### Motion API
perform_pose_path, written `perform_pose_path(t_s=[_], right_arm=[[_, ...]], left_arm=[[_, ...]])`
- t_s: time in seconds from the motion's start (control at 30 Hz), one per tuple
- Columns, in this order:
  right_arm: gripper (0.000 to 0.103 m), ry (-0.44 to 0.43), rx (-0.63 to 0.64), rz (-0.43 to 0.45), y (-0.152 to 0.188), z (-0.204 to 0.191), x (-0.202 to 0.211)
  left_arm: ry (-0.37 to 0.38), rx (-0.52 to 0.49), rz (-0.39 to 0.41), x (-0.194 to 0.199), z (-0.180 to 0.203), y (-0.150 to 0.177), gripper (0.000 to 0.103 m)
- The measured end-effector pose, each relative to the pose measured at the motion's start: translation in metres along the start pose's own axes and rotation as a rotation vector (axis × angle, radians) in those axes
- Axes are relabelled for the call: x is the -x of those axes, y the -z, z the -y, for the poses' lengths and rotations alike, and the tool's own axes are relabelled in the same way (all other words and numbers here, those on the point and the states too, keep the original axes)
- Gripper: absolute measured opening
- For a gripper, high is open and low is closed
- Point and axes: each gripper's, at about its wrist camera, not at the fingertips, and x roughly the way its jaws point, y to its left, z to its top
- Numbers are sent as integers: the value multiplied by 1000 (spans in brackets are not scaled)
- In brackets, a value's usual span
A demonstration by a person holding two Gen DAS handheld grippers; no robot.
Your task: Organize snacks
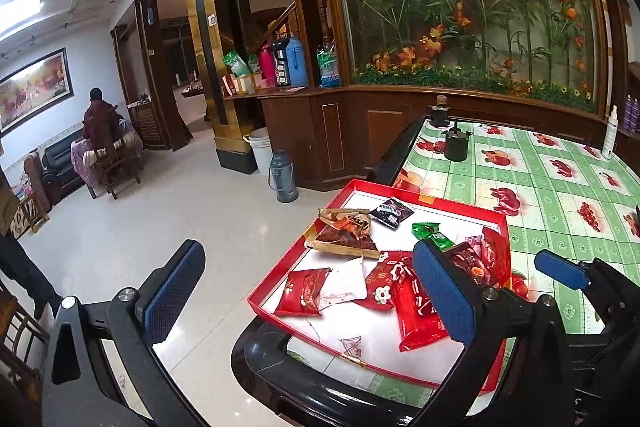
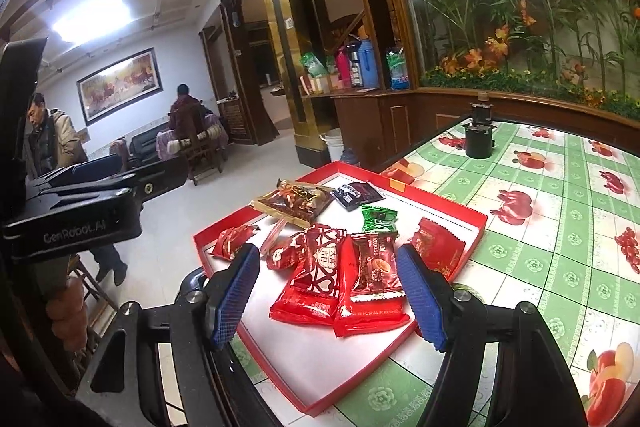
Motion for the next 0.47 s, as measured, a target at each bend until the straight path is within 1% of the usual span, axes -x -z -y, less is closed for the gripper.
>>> perform_pose_path(t_s=[0.13, 0.3, 0.47], right_arm=[[72, 32, -4, -13, 1, -7, -7], [72, 11, -8, -37, 3, -15, -16], [72, 6, 6, -41, 5, -21, -19]], left_arm=[[-1, 13, -16, -4, -6, 2, 103], [-8, 28, -20, -7, -14, 5, 103], [-4, 30, 4, -5, -17, 6, 103]])
